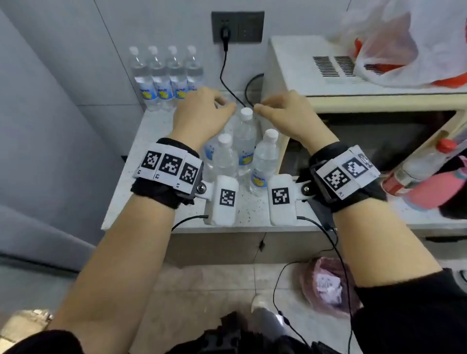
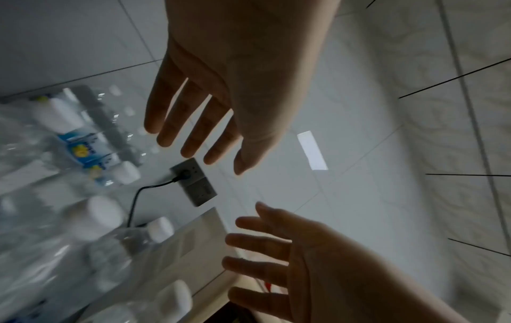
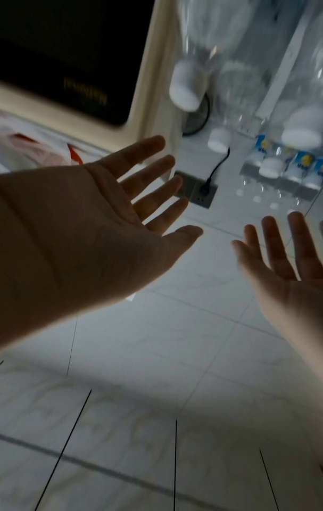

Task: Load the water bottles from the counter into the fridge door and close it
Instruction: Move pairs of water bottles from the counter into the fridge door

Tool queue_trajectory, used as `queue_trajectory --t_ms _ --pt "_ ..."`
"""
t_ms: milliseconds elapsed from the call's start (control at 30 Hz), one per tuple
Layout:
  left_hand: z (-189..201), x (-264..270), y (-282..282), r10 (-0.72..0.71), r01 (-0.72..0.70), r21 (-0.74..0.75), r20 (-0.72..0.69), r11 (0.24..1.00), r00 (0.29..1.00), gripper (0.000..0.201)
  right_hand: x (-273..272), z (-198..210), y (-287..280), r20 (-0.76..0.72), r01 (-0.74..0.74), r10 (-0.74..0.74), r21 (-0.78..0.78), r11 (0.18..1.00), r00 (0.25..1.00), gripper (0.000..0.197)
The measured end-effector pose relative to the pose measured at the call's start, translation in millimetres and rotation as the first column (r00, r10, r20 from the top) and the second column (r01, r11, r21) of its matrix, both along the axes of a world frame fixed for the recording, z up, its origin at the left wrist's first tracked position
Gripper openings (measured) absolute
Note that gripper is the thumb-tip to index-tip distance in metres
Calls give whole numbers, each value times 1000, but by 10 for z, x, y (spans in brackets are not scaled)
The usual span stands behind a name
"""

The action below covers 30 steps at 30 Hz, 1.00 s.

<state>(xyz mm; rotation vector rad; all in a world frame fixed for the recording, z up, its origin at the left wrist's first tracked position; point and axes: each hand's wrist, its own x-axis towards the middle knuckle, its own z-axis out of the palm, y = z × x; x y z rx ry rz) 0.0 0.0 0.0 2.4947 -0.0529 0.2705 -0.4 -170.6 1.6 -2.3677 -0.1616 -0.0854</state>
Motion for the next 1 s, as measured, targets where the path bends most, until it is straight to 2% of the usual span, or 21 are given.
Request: queue_trajectory --t_ms 133,233,333,433,600,733,867,1000 --pt "-340 115 5 27 -26 14 -160 1000 987 35 83 -285 -83 -118 65 -55 82 995 992 39" --pt "-564 141 -58 43 -41 13 -226 999 973 41 129 -439 -147 -134 124 -110 103 987 985 38" --pt "-721 151 -101 80 -91 -44 -208 995 975 33 196 -566 -225 -138 159 -142 117 980 980 30" --pt "-820 156 -117 135 -158 -131 -167 979 977 29 222 -675 -254 -161 114 -92 132 985 983 23" --pt "-896 119 -168 233 -277 -249 -191 928 954 32 231 -775 -273 -123 60 -41 148 987 992 30" --pt "-899 41 -242 282 -320 -281 -170 905 944 31 195 -875 -216 -110 -27 48 186 982 993 30" --pt "-891 -133 -262 324 -351 -296 -137 889 936 32 123 -902 -171 -58 -55 67 184 981 996 26" --pt "-837 -387 -216 356 -381 -324 -135 866 925 28 -22 -872 -132 -83 -83 99 184 979 992 24"
